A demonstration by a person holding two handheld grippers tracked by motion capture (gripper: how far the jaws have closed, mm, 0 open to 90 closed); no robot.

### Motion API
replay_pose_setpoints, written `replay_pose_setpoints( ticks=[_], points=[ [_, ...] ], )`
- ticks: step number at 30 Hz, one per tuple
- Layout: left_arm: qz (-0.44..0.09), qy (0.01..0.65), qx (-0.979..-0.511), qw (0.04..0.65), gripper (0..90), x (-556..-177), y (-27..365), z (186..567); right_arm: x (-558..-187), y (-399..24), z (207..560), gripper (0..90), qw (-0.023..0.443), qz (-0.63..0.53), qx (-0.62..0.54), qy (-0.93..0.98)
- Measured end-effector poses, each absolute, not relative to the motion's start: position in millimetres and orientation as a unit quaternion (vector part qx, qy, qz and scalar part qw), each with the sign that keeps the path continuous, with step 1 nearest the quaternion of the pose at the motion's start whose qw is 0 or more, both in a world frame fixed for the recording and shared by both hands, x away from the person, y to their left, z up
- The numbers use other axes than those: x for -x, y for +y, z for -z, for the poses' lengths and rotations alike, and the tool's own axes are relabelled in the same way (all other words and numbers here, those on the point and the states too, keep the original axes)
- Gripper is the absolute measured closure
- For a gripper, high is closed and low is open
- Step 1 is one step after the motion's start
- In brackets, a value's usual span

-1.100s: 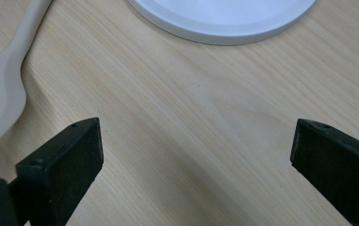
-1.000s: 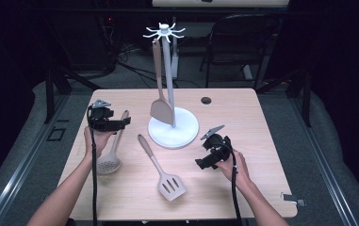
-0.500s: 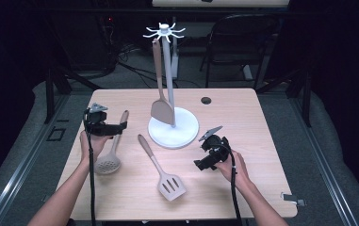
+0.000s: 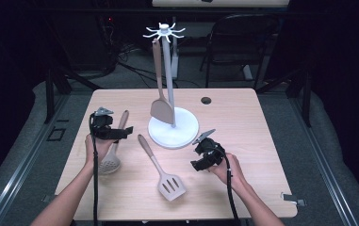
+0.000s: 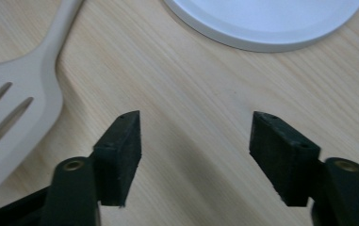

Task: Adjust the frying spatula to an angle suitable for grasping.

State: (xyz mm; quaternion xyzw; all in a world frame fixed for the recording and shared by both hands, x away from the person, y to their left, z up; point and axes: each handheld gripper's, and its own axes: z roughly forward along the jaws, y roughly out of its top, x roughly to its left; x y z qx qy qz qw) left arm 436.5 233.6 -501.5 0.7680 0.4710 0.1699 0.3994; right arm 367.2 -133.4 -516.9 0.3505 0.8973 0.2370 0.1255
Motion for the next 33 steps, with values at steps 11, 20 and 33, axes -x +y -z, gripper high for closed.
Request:
replay_pose_setpoints(
  ticks=[11,20,33],
  points=[
    [-0.161,0.474,-0.773,0.390,0.0,-435,229,505,-349,-114,507,90.0,0.086,-0.279,-0.302,0.908],
    [-0.161,0.468,-0.780,0.384,0.0,-434,224,509,-326,-80,508,90.0,0.040,-0.273,-0.237,0.931],
    [-0.154,0.463,-0.788,0.376,0.0,-434,220,512,-315,-61,521,89.7,0.011,-0.254,-0.207,0.945]
  ],
)
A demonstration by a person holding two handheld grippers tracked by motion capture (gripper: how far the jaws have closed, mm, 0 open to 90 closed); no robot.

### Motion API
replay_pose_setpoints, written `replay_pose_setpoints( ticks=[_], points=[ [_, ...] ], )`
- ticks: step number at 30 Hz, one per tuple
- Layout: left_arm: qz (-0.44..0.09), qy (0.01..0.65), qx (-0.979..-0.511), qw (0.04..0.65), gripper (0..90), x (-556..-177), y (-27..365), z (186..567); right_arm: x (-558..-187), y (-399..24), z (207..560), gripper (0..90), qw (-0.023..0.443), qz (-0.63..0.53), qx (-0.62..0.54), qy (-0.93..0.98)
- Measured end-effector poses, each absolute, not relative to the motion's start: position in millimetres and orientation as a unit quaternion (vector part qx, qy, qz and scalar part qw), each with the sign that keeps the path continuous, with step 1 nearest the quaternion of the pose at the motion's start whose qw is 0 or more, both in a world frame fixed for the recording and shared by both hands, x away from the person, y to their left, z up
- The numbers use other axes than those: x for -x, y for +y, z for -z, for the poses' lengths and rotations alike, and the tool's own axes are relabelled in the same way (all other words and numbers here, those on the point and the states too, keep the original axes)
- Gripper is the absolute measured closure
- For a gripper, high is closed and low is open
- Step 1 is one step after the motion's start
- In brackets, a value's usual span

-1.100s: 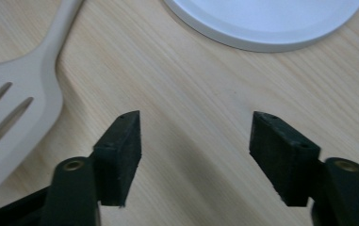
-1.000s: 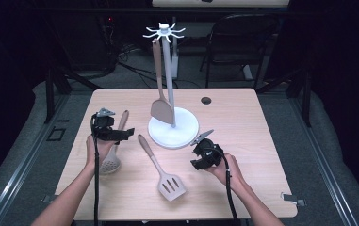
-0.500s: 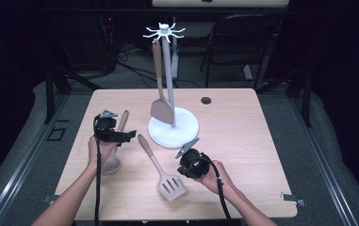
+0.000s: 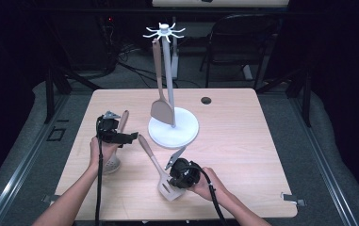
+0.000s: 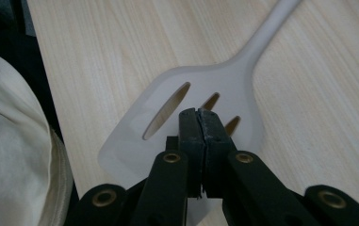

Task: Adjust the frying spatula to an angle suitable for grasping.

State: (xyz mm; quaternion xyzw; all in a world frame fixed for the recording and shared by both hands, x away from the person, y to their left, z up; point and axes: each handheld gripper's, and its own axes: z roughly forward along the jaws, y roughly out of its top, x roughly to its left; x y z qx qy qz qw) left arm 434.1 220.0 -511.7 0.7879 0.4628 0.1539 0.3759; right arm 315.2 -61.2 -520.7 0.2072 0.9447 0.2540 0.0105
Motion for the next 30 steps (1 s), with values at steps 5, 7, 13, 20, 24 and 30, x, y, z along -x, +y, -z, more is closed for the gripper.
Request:
replay_pose_setpoints(
  ticks=[5,7,13,20,24,30],
  points=[
    [-0.153,0.460,-0.790,0.376,0.0,-434,219,512,-313,-56,525,89.6,0.002,-0.248,-0.195,0.949],
    [-0.154,0.460,-0.790,0.375,0.0,-434,217,513,-312,-55,527,89.5,-0.005,-0.247,-0.194,0.949],
    [-0.143,0.456,-0.797,0.368,0.0,-433,212,516,-311,-50,537,89.3,-0.011,-0.228,-0.187,0.955],
    [-0.129,0.443,-0.812,0.358,0.9,-431,202,521,-313,-48,549,89.8,-0.015,-0.195,-0.182,0.964],
    [-0.122,0.435,-0.818,0.355,2.2,-430,196,524,-315,-49,550,90.0,-0.025,-0.205,-0.189,0.960],
    [-0.083,0.436,-0.823,0.354,5.5,-429,186,532,-315,-48,548,90.0,-0.013,-0.191,-0.177,0.965]
  ],
)
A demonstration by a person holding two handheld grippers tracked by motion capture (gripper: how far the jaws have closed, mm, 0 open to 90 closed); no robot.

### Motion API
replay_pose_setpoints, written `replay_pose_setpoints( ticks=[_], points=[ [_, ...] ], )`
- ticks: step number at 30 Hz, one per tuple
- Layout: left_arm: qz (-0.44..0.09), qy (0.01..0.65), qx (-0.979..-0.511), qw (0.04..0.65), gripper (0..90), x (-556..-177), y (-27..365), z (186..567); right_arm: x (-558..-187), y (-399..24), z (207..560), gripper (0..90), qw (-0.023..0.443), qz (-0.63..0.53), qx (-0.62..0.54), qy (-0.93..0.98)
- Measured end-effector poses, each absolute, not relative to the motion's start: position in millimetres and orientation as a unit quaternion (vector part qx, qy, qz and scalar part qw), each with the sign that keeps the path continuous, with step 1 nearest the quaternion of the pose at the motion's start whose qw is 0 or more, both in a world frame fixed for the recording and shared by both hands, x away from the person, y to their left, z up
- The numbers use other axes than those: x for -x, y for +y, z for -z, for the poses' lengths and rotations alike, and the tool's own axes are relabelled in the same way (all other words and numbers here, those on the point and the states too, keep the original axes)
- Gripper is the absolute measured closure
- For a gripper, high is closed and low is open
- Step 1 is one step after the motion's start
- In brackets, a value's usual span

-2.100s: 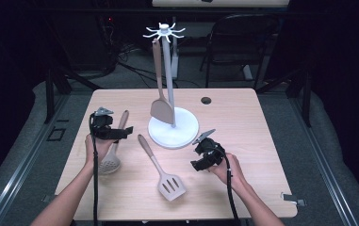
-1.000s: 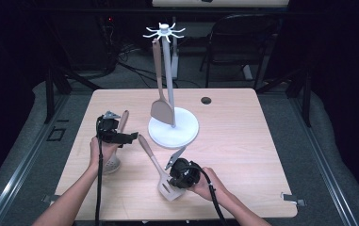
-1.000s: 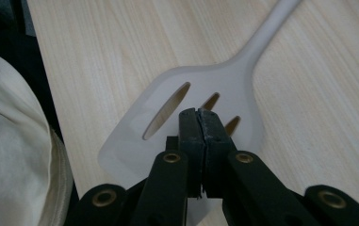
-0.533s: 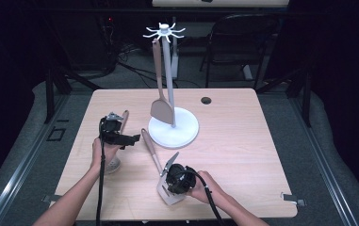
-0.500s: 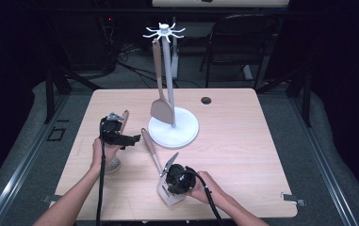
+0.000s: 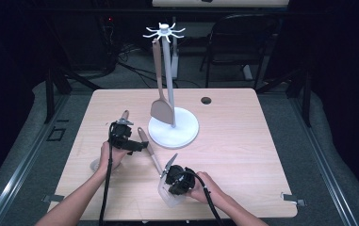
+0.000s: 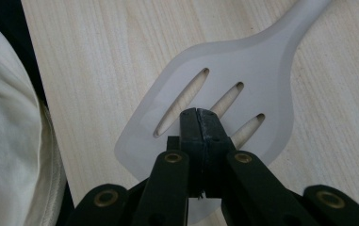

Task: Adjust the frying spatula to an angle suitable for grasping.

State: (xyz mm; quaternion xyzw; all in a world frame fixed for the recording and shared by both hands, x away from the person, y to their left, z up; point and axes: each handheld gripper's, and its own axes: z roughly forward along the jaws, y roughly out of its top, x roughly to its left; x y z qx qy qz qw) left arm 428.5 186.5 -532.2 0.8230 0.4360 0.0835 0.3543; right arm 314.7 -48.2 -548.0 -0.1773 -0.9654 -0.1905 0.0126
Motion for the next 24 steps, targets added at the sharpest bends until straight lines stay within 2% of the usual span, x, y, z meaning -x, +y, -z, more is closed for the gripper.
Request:
replay_pose_setpoints(
  ticks=[7,12,17,21,24],
  points=[
    [-0.069,0.436,-0.829,0.342,13.7,-428,173,541,-314,-48,549,90.0,0.019,0.201,0.183,-0.962],
    [-0.056,0.442,-0.832,0.332,16.2,-430,167,545,-314,-47,549,90.0,0.017,0.200,0.180,-0.963],
    [-0.054,0.449,-0.827,0.334,23.5,-432,163,550,-313,-47,549,90.0,0.018,0.200,0.180,-0.963],
    [-0.062,0.452,-0.824,0.335,33.4,-431,159,550,-314,-47,549,90.0,0.016,0.198,0.178,-0.964],
    [-0.060,0.455,-0.822,0.337,35.0,-431,159,550,-313,-46,549,90.0,0.019,0.200,0.179,-0.963]
  ],
)
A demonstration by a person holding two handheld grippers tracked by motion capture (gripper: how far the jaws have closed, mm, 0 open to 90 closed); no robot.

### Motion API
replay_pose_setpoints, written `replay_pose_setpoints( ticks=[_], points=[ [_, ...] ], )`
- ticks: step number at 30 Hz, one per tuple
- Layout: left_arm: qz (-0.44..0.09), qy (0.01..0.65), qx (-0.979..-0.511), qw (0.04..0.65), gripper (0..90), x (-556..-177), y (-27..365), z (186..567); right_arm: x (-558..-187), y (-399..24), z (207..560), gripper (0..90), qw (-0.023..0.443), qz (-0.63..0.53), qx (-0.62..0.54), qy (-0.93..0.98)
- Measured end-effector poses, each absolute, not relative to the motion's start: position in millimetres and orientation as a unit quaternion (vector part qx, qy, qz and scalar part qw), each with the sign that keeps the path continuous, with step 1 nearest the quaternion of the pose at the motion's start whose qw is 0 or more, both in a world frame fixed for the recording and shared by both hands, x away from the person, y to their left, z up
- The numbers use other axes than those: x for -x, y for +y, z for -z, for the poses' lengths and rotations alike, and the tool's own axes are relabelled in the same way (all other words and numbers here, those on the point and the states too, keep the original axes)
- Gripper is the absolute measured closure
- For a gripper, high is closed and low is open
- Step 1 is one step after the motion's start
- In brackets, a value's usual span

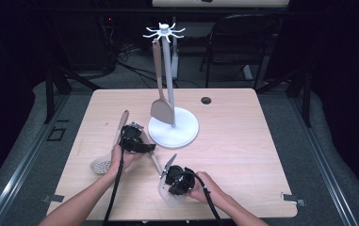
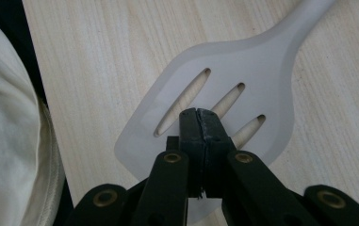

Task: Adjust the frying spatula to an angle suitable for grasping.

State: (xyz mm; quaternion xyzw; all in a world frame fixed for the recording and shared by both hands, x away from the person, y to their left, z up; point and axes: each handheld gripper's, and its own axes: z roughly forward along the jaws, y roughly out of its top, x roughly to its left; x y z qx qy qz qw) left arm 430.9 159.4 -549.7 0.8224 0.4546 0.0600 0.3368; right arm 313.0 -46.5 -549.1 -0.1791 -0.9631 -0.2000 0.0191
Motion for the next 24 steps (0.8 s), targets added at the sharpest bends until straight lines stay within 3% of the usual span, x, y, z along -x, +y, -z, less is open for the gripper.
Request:
replay_pose_setpoints(
  ticks=[8,15,24],
  points=[
    [-0.038,0.457,-0.808,0.371,41.8,-430,166,549,-315,-47,548,82.5,0.031,0.198,0.180,-0.963],
    [-0.032,0.455,-0.799,0.391,45.4,-426,169,545,-323,-55,542,71.2,0.072,0.235,0.214,-0.945],
    [-0.040,0.449,-0.792,0.411,48.0,-419,170,538,-339,-51,537,63.2,0.022,0.269,0.279,-0.921]
  ],
)
